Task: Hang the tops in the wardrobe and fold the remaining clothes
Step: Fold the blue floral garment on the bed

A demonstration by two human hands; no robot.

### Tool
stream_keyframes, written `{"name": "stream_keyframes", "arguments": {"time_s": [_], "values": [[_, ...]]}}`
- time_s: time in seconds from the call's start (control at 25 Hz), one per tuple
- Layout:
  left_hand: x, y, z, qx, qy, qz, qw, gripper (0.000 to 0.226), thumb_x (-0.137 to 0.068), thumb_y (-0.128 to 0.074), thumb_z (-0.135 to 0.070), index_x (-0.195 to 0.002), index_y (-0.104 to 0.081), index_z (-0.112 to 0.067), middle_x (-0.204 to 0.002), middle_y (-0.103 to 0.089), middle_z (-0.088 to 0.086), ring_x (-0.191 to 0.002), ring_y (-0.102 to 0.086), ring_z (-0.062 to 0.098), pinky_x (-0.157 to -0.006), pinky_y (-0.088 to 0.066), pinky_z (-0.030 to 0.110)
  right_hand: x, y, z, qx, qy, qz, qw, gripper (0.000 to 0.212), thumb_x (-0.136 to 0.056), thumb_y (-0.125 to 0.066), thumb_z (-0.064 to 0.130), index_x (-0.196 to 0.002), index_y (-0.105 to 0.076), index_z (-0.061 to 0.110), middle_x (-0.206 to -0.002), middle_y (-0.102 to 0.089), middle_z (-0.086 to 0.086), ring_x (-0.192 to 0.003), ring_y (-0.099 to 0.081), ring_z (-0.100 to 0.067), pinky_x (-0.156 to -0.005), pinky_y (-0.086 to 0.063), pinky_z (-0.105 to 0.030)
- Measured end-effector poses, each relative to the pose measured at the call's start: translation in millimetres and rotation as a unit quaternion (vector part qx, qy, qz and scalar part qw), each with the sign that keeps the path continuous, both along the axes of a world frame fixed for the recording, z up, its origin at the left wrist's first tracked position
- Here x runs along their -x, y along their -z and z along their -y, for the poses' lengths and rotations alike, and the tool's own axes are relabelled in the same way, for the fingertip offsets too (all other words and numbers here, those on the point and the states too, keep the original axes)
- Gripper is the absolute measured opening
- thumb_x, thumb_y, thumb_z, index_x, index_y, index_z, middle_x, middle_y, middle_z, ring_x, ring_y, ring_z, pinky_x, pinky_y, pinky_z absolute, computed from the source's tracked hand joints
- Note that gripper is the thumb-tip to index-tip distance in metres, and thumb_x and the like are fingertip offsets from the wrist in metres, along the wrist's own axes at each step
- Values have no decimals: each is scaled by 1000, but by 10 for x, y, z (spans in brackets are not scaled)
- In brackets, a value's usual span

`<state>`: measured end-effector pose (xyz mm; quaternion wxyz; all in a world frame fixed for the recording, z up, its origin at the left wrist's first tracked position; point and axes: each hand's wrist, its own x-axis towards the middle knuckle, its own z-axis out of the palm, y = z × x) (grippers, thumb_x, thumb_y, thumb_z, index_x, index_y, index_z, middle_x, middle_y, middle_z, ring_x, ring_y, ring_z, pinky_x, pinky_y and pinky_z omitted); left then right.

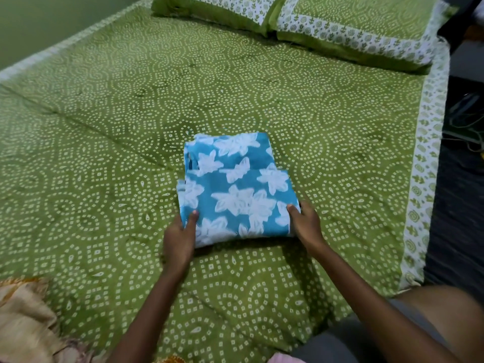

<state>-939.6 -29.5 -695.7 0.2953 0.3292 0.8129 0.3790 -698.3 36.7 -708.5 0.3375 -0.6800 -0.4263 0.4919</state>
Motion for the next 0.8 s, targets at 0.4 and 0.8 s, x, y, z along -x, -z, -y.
{"name": "stream_keyframes", "arguments": {"time_s": [0.4, 0.8], "values": [[-243, -326, 55, -127, 128, -290, 940, 47, -91, -50, -22, -132, -44, -1, -131, -51, 19, -119, -50, 32, -99, -40, 44, 180, -201, 263, -204, -134, 358, 901, 49, -97, -41, 30, -137, -37, 2, -139, -43, -17, -127, -40, -32, -106, -36, -43], [-311, 395, -562, 32, 305, -414, 857, 64, -91, -12, -49, -144, -37, -21, -151, -34, 4, -142, -24, 25, -113, 4, 40, 640, 354, -99, -196, -351, 427, 810, 68, -92, -5, 53, -151, -7, 19, -159, -4, 2, -146, 3, -16, -114, 13, -33]]}}
